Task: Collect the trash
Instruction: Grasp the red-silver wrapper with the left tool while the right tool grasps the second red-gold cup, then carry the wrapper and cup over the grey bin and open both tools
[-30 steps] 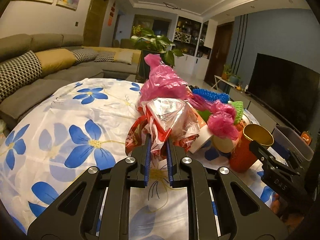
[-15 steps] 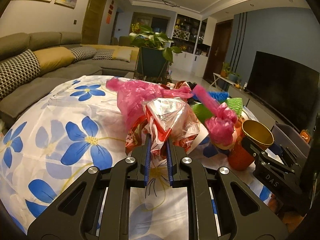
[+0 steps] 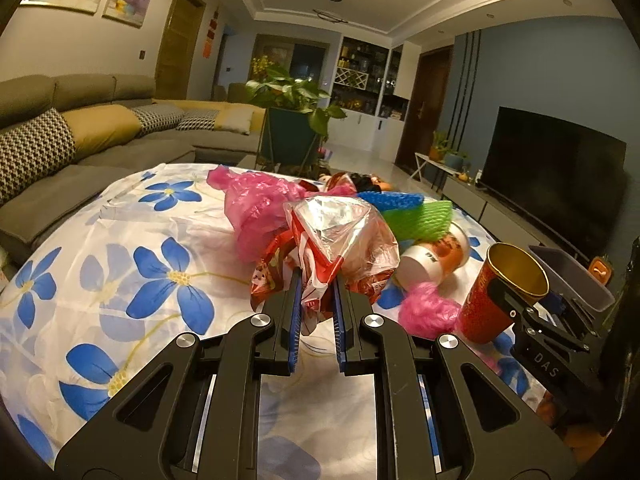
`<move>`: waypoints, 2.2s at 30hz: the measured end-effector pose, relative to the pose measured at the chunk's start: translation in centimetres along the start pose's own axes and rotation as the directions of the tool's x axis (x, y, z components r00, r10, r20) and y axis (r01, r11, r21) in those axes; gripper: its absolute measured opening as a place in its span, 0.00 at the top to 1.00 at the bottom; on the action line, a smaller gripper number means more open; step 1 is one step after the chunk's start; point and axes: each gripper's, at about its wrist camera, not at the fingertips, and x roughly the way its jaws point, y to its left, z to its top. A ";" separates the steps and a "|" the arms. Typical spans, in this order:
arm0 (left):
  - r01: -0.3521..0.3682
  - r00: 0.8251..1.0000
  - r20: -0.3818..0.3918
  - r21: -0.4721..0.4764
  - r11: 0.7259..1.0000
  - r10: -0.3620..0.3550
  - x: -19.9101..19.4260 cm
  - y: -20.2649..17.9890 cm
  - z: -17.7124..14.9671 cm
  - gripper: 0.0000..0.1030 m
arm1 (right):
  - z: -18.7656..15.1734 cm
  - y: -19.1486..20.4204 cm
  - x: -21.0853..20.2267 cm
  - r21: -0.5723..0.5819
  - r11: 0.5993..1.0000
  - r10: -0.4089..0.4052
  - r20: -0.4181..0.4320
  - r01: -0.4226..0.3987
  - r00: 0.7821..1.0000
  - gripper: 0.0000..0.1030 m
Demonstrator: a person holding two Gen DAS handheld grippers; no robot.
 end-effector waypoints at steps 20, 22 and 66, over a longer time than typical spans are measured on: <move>0.147 0.987 0.045 0.114 0.982 -0.153 -1.3 -7.7 1.6 0.87 | 2.0 -5.2 -7.4 0.071 0.991 -0.121 0.131 0.112 0.984 0.38; 0.179 0.981 0.044 0.140 0.974 -0.187 -0.9 -9.4 1.9 0.87 | 2.3 -6.3 -8.1 0.087 0.986 -0.150 0.143 0.139 0.978 0.38; 0.587 0.810 -0.194 0.269 0.764 -0.554 13.9 -38.5 -0.9 0.87 | 3.1 -24.5 -8.8 0.293 0.833 -0.527 0.155 0.470 0.836 0.37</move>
